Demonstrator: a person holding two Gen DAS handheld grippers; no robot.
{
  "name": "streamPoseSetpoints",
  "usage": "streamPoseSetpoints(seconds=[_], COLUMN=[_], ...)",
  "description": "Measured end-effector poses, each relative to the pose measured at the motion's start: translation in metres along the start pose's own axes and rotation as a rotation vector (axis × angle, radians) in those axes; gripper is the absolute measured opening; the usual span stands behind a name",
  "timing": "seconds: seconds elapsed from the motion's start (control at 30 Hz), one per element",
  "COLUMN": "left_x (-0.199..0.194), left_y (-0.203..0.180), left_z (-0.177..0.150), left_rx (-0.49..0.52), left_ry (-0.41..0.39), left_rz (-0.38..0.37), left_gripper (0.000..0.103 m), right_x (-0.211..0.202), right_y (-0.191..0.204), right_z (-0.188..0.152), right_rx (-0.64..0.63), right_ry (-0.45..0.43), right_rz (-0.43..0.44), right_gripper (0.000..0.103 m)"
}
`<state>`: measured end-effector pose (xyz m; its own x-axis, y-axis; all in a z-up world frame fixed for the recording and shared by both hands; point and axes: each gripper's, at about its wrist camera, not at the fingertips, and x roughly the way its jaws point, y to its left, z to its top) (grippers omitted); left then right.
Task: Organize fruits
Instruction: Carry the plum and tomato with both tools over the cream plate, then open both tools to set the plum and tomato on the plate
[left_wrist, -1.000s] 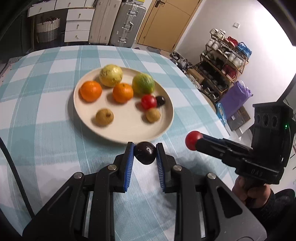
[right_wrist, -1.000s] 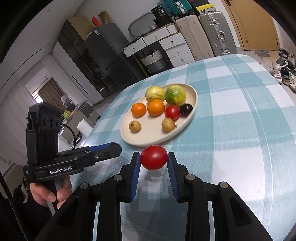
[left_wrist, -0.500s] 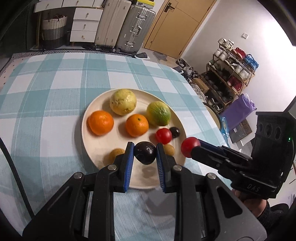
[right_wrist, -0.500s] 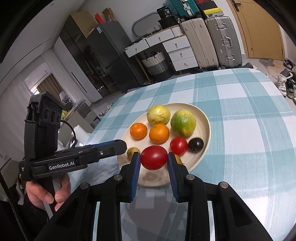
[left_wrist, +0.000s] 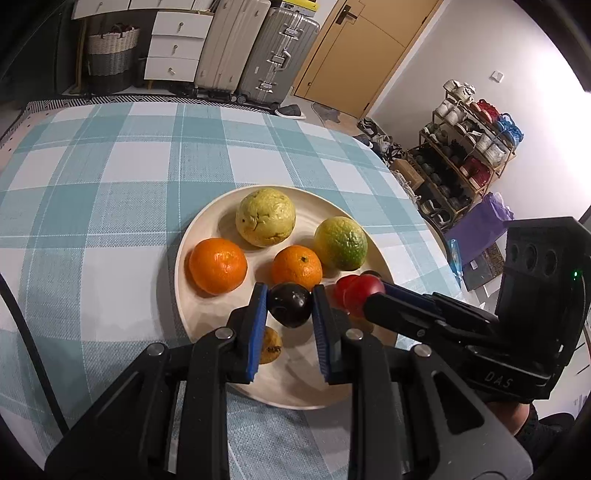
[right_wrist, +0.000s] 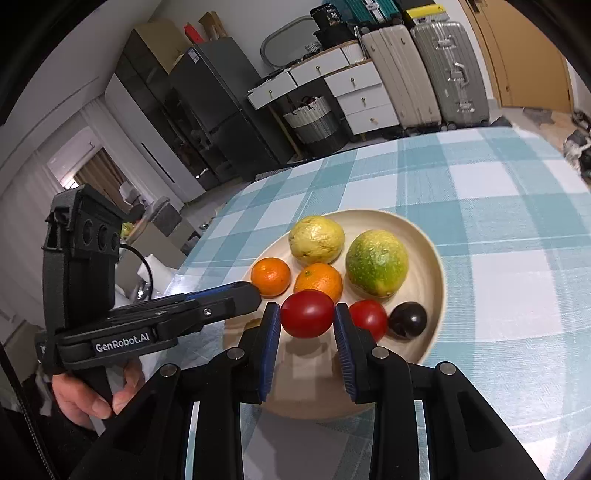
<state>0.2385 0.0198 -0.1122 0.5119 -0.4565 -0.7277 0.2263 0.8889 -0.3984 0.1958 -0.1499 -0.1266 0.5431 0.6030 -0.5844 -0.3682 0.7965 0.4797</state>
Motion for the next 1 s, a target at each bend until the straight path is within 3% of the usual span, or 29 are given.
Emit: streamPoseSetpoints(seconds=[0.4, 0.53, 1.0], left_x=[0.004, 0.002, -0.023], left_y=[0.003, 0.006, -0.011], left_z=[0.002, 0.004, -0.006], left_rx=[-0.016, -0.034, -0.022], left_ry=[-0.026, -0.035, -0.052], left_rz=[-0.003, -0.01, 0.015], left_gripper=[0.022, 0.028, 0.034], right_x=[0.011, 0.009, -0.033], right_y=[0.007, 0.006, 0.009], right_z=[0.001, 0.003, 0.003], right_rx=[-0.038, -0.042, -0.031], right_ry=[0.0, -0.019, -0.109], right_rz=[-0.031, -0.04, -0.073], right_gripper=[0.031, 0.052, 0.053])
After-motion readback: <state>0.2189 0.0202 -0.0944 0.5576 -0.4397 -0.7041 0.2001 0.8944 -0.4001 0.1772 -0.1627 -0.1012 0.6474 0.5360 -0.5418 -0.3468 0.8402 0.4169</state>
